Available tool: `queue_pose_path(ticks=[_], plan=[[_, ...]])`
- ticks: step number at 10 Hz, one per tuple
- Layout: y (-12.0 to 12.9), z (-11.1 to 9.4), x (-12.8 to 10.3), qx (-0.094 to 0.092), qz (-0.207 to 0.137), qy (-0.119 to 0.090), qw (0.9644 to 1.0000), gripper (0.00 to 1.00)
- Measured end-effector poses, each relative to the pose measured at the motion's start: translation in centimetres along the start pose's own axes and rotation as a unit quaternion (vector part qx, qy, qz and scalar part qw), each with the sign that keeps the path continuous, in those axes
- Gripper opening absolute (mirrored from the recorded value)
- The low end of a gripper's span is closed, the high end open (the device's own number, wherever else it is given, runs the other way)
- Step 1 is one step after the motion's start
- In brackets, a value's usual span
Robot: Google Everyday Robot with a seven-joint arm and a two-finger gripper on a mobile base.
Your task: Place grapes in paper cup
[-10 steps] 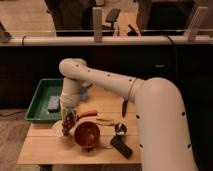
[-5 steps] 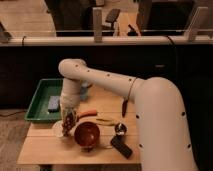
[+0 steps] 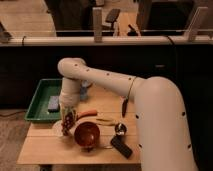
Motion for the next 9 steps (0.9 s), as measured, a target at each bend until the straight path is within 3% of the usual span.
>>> queue_pose_path(ticks=[4,6,9], plan=[[-1.7,-0.8,1.3,-0.001,-0.011,0.018,0.9998,0.07],[-2.3,-1.0,1.6,-0.001,-0.015,0.021,0.9997,0.21],[-3.0,-1.1,1.9,-0.002,-0.02,0.022,0.9996,0.53]])
